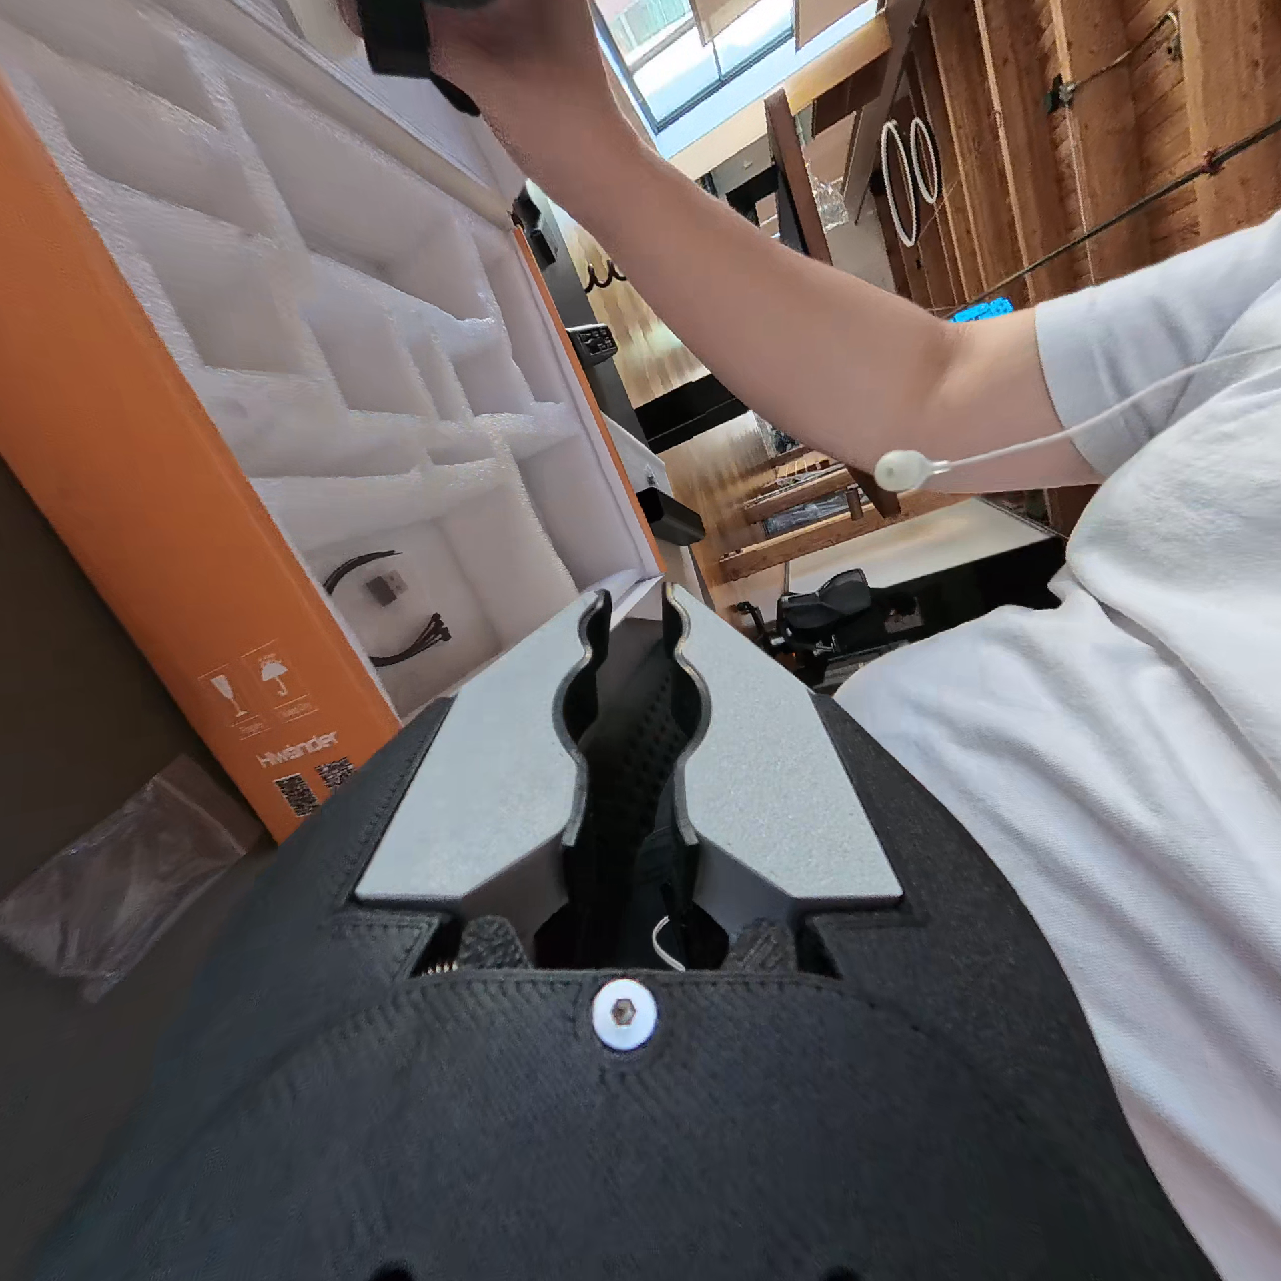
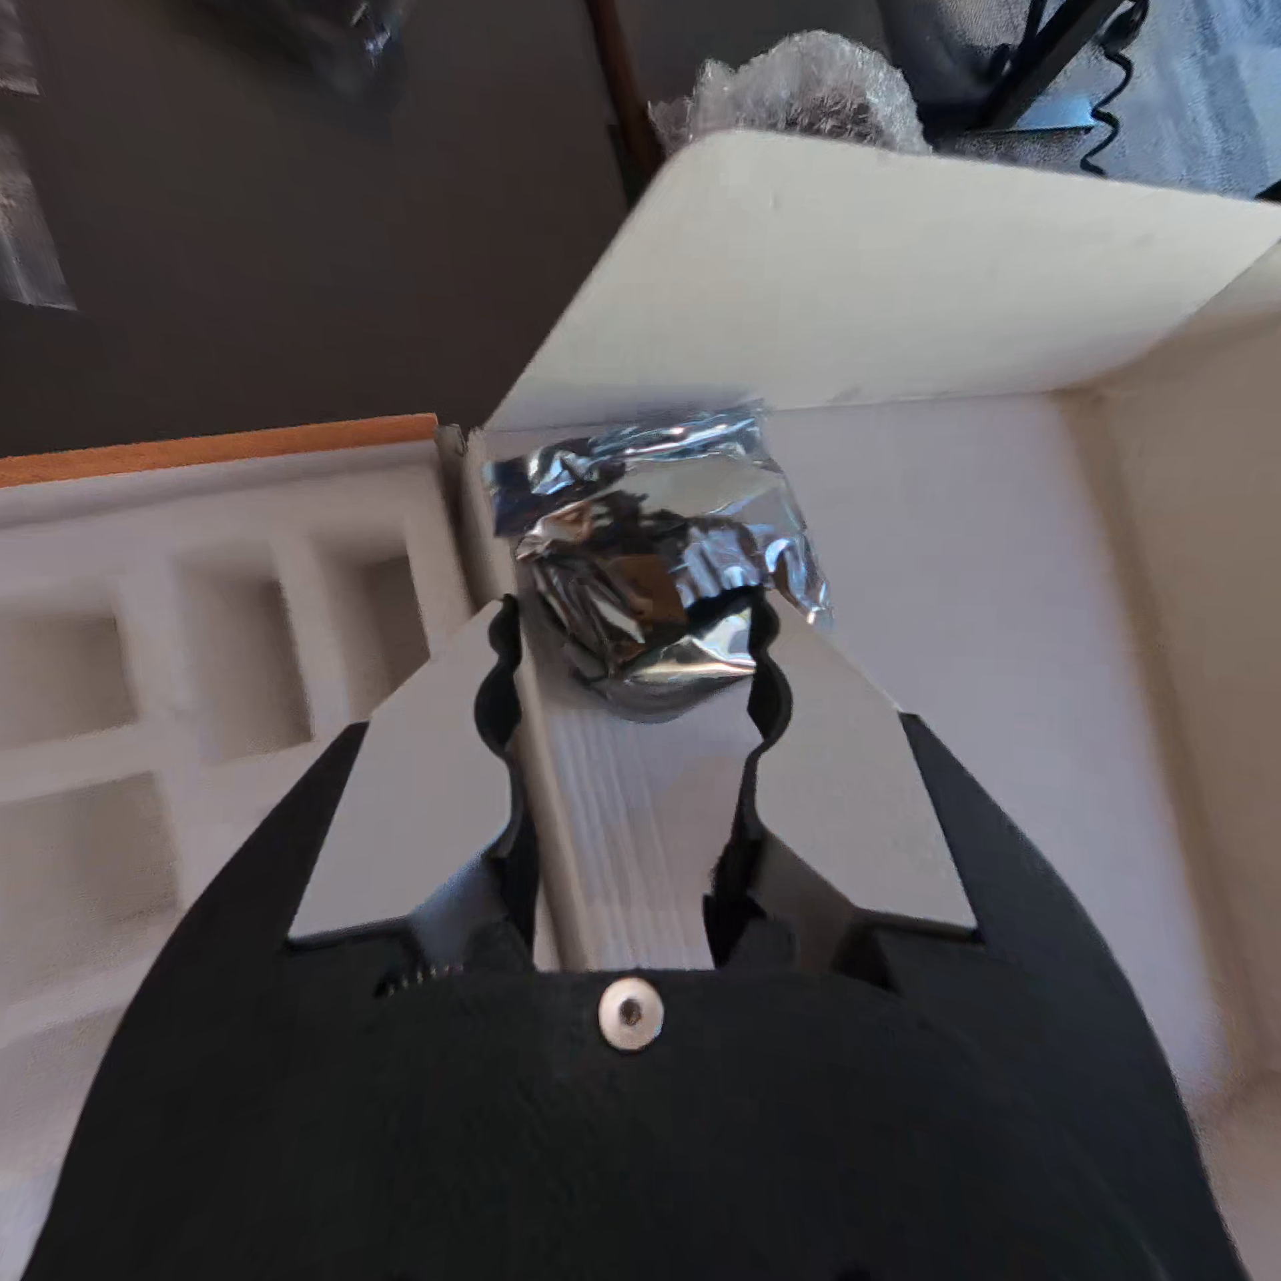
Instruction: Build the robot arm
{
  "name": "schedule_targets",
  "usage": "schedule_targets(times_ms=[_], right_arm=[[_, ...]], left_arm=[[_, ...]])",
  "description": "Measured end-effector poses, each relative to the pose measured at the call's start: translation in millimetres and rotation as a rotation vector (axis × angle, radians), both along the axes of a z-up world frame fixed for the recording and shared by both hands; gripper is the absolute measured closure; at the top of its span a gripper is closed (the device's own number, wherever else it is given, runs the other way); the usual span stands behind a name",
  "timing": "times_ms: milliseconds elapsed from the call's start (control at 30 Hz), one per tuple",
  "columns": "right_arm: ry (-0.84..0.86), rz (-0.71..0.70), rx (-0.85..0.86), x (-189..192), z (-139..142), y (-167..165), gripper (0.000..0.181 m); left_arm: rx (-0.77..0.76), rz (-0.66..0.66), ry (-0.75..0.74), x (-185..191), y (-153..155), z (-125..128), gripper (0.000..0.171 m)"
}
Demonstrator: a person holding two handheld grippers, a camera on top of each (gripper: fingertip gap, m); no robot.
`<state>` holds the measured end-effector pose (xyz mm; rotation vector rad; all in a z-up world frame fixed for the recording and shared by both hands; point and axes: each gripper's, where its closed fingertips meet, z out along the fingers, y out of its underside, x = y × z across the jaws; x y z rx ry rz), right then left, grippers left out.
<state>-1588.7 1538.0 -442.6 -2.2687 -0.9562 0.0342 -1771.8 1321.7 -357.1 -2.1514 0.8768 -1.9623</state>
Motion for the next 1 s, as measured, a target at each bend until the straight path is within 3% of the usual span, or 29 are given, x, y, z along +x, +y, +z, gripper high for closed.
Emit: schedule_targets(times_ms=[133,233,367,467,667,767,800,900,1000], right_arm=[[0.074,-0.032,0.061,-3,19,1,0.144],[-0.07,-0.03,0.205,8,36,-1,0.159],[-0.299,0.045,0.369,9,44,-16,0.163],[-0.3,0.002,0.369,8,44,-17,0.163],[-0.449,-0.032,0.501,7,61,41,0.163],[-0.496,0.029,0.401,11,36,44,0.155],[-0.47,0.029,0.371,14,31,38,0.14],[-0.252,-0.033,0.36,25,49,12,0.14],[-0.102,-0.214,0.368,72,67,4,0.142]], left_arm=[[-0.006,0.019,-0.002,-5,5,-4,0.159],[-0.004,0.019,-0.01,-3,8,-5,0.159],[0.001,0.004,-0.022,3,8,-3,0.159],[0.0,-0.01,-0.019,4,6,-4,0.159],[0.013,-0.024,-0.013,7,9,0,0.159],[0.032,-0.025,-0.013,9,11,4,0.159],[0.031,-0.022,-0.015,9,11,5,0.159],[0.018,-0.022,-0.021,7,9,3,0.159],[0.021,-0.033,-0.022,7,8,0,0.159]])
